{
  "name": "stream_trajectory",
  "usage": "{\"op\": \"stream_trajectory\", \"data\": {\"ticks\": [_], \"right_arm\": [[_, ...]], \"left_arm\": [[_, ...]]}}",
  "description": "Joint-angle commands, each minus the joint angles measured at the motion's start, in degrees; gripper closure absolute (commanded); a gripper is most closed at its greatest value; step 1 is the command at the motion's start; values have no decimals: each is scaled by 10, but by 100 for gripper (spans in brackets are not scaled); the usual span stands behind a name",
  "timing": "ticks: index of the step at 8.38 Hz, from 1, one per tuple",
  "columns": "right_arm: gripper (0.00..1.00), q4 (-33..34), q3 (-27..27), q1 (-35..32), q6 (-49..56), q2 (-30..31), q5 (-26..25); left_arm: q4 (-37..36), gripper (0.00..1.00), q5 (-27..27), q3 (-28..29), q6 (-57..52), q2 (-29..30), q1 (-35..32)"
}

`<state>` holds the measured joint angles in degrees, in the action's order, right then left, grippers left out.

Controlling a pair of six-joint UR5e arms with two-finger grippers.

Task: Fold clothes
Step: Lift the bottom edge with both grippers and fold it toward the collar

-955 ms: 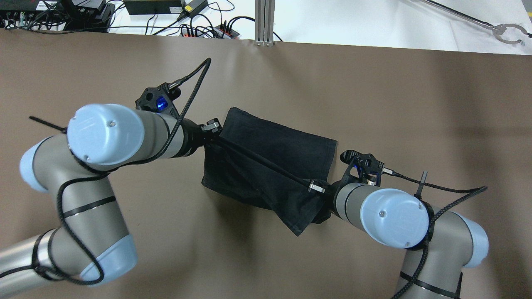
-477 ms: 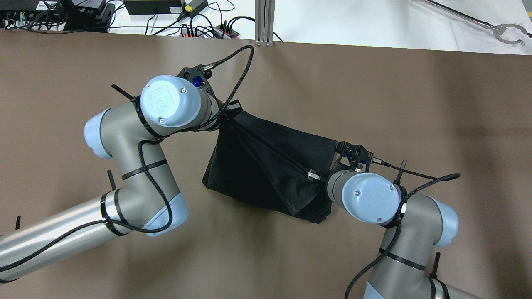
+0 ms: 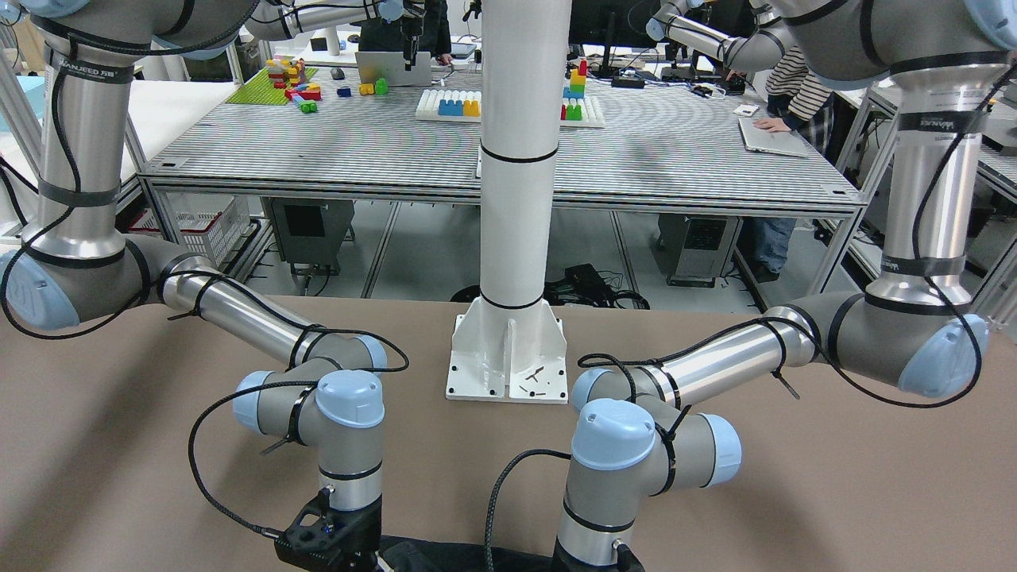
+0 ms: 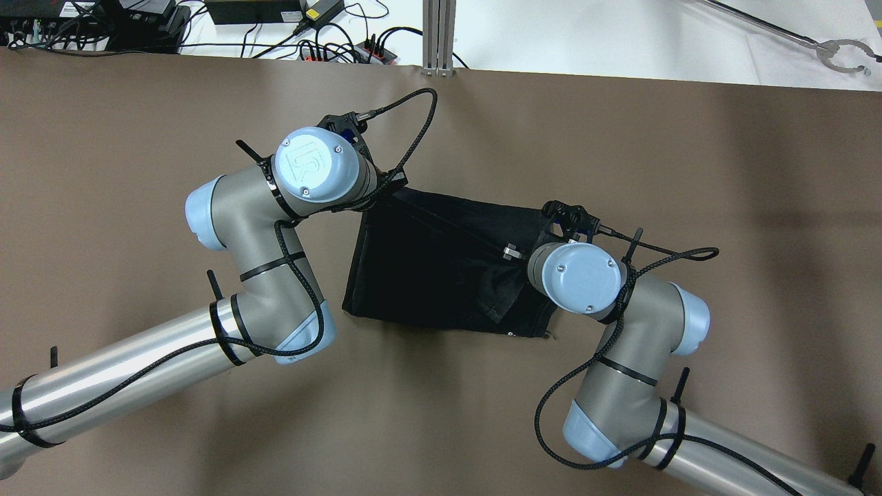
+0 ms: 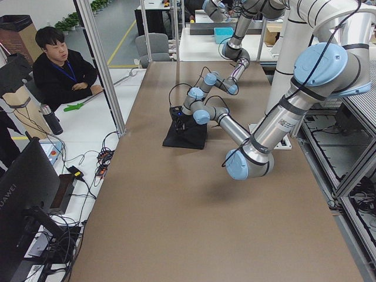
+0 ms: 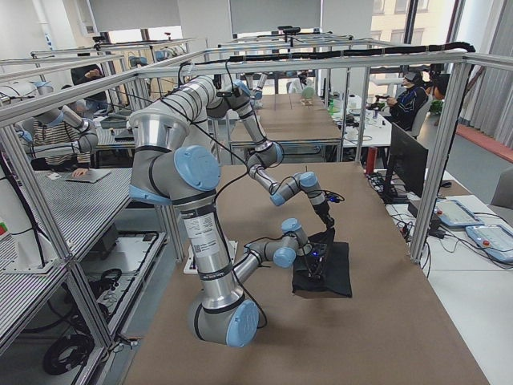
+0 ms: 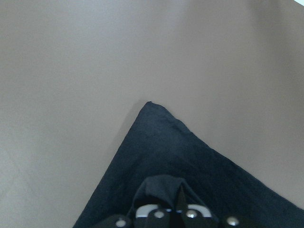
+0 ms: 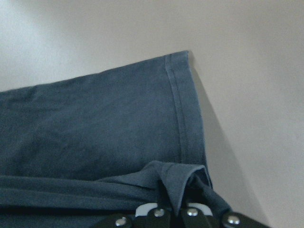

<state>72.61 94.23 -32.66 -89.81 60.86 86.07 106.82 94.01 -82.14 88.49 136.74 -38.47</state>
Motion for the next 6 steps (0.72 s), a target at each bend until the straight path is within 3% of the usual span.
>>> {"op": "stream_trajectory", "data": {"ticks": [1,2,3,5,6], "right_arm": [[57,-18,-44,-54,23,-39,48],[24,-16,-41,-84,47,-56,94],[8,-13,-40,-107,61,-64,129],[7,-12,-21,-119,84,-65,183],[7,-12,-12,-116,81,-63,185]], "left_arm": [[20,6,0,23,-42,1,-1],[23,5,1,16,-39,1,-7],[25,5,7,-2,-42,1,-19],[25,5,71,-28,-39,-6,-45],[26,5,72,-28,-42,-12,-46]]}}
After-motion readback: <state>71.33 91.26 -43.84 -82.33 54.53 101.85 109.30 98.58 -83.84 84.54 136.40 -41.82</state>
